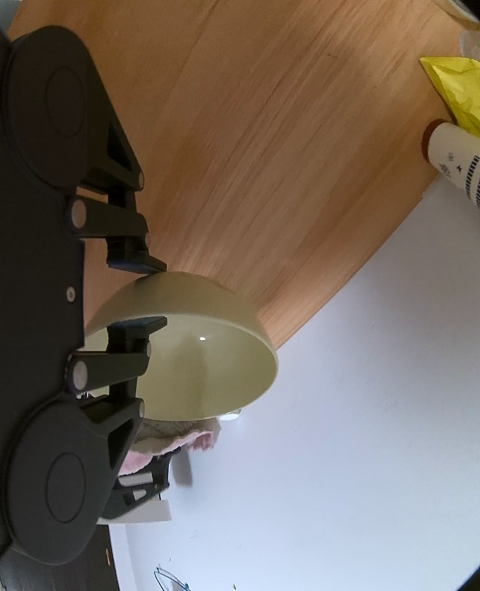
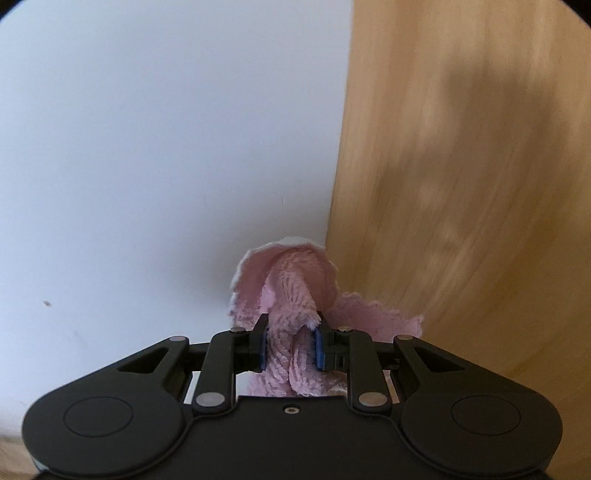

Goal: Clean bowl
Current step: 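Tilt the bowl with the left tool while the right tool brings the cloth to it, then wipe the bowl with the cloth in the right tool while the left tool holds it, then keep wiping the bowl with the right tool's cloth while the left tool holds the bowl, then tilt the bowl upright with the left tool while the right tool lowers the cloth inside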

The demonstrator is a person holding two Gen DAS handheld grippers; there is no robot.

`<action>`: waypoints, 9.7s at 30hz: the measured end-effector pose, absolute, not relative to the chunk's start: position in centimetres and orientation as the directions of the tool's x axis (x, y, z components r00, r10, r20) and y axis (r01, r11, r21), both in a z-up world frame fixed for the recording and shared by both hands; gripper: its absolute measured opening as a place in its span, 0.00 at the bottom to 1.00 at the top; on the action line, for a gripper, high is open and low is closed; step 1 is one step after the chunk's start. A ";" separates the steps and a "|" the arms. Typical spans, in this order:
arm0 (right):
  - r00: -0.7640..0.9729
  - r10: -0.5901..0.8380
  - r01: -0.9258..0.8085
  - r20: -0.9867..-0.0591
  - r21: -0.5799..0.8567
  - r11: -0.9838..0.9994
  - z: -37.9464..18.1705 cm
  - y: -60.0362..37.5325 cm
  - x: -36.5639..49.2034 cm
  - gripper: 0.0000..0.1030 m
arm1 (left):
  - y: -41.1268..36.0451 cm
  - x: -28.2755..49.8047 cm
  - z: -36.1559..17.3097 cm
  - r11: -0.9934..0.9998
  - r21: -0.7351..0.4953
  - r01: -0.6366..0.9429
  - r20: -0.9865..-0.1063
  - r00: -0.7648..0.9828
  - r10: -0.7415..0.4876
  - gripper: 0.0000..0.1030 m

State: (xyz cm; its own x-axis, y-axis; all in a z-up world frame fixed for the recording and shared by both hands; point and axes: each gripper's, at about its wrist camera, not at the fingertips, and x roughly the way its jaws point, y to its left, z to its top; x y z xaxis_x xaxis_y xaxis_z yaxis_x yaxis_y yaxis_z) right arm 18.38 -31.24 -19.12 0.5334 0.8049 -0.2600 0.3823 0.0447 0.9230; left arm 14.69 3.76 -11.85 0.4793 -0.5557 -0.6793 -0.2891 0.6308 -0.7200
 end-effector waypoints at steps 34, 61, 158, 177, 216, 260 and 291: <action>0.366 0.866 0.501 -0.341 0.856 0.125 -23.7 -26.9 19.7 0.25 | 3.8 15.0 -10.8 0.731 -0.663 -0.159 -0.719 0.407 -0.564 0.17; 0.105 0.919 0.438 -0.380 0.847 0.300 -24.7 -25.6 21.8 0.25 | 3.7 14.4 -11.9 0.782 -0.610 -0.129 -0.773 0.317 -0.550 0.15; -0.082 0.914 0.071 -0.398 0.912 0.404 -19.7 -24.6 26.3 0.26 | 4.5 14.1 -11.9 0.674 -0.702 -0.231 -0.701 0.392 -0.596 0.20; 0.150 0.915 0.224 -0.374 0.914 0.337 -21.0 -28.5 22.1 0.26 | 4.9 14.8 -11.5 0.606 -0.737 -0.301 -0.667 0.468 -0.579 0.20; 0.087 0.687 -0.648 -0.722 0.483 0.589 -11.0 -23.1 17.0 0.24 | 6.2 15.4 -10.7 0.600 -0.739 -0.306 -0.660 0.510 -0.552 0.20; 0.008 0.699 -0.581 -0.715 0.566 0.585 -11.8 -20.5 14.8 0.23 | 4.8 15.5 -11.7 0.661 -0.704 -0.261 -0.679 0.521 -0.518 0.20; 0.092 0.656 -0.433 -0.749 0.563 0.704 -11.5 -27.3 17.7 0.23 | 4.7 16.6 -17.4 0.769 -0.565 -0.300 -0.807 0.398 -0.437 0.20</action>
